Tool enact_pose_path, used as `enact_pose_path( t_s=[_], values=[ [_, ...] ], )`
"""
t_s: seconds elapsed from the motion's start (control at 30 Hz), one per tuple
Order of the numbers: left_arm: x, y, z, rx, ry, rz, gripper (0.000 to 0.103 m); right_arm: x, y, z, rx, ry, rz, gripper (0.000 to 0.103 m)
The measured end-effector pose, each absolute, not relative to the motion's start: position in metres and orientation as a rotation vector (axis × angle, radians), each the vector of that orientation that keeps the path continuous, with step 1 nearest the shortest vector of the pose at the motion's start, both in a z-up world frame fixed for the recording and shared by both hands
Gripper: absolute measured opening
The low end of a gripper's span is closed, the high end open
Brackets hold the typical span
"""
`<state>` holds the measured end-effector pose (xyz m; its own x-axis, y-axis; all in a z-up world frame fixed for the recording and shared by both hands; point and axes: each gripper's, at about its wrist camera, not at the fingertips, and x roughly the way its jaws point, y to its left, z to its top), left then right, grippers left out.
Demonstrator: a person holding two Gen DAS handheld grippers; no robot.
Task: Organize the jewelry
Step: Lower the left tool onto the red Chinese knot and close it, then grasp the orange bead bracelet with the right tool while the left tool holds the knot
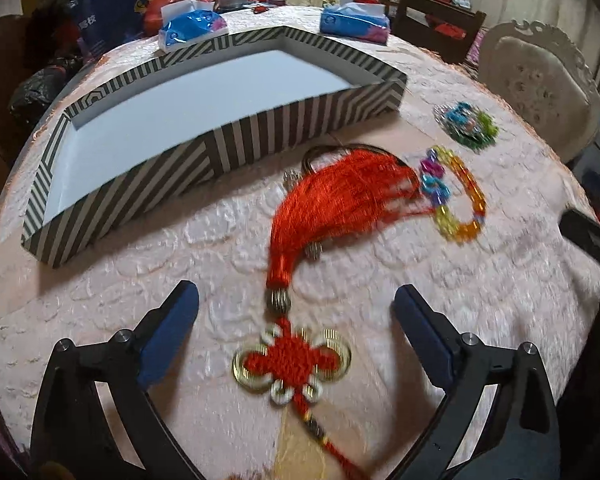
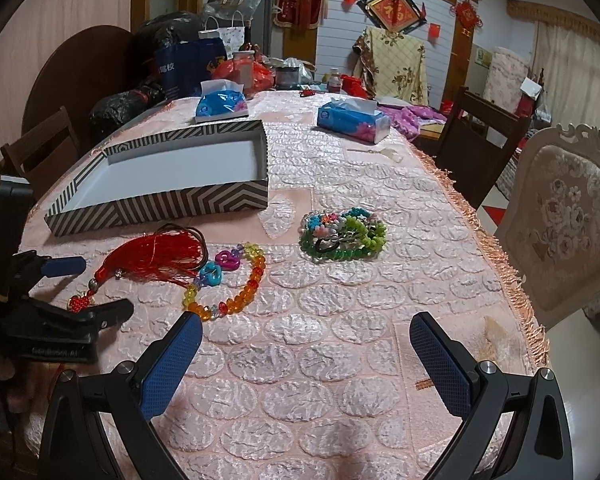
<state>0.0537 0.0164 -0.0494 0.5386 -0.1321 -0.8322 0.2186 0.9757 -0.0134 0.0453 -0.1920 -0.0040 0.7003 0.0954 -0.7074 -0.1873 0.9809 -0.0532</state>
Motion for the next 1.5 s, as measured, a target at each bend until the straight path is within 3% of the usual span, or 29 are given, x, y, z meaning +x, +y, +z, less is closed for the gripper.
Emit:
enact_pose_path(
  t_s=[0.37, 0.43, 0.47, 0.53, 0.6, 1.1, 1.13, 1.2, 1.27, 1.33, 1.5],
  values=[
    [0.037, 0.023, -0.051, 0.075, 0.977, -0.162, 0.102, 0.045, -0.192, -0.003, -0.131, 0.773, 0.162, 0.103],
    [0.035, 0.025, -0.05, 0.07, 0.965, -0.154, 0.095, 0.045, -0.193, -0.002, -0.123, 0.773, 0.159, 0.103],
    [0.033, 0.028, -0.049, 0.064, 0.957, -0.147, 0.086, 0.045, -0.193, -0.002, -0.12, 0.774, 0.158, 0.103],
    [0.028, 0.033, -0.047, 0.051, 0.935, -0.14, 0.068, 0.045, -0.194, -0.002, -0.114, 0.774, 0.156, 0.103],
    [0.025, 0.038, -0.044, 0.038, 0.925, -0.128, 0.041, 0.045, -0.192, -0.002, -0.121, 0.772, 0.159, 0.103],
    [0.012, 0.075, -0.016, -0.049, 0.774, 0.07, 0.039, 0.056, -0.204, -0.006, 0.002, 0.826, 0.203, 0.103],
    [0.012, 0.078, -0.017, -0.057, 0.776, 0.087, 0.039, 0.06, -0.204, -0.006, 0.024, 0.834, 0.23, 0.101],
    [0.015, 0.085, -0.024, -0.095, 0.798, 0.098, 0.039, 0.071, -0.202, -0.009, 0.051, 0.857, 0.283, 0.086],
    [0.017, 0.086, -0.033, -0.111, 0.819, 0.098, 0.039, 0.085, -0.198, -0.014, 0.062, 0.887, 0.302, 0.065],
    [0.016, 0.086, -0.039, -0.121, 0.832, 0.095, 0.039, 0.102, -0.195, -0.022, 0.105, 0.926, 0.337, 0.053],
    [0.021, 0.09, -0.044, -0.167, 0.852, 0.094, 0.039, 0.123, -0.175, -0.042, 0.066, 0.979, 0.382, 0.038]
  ],
)
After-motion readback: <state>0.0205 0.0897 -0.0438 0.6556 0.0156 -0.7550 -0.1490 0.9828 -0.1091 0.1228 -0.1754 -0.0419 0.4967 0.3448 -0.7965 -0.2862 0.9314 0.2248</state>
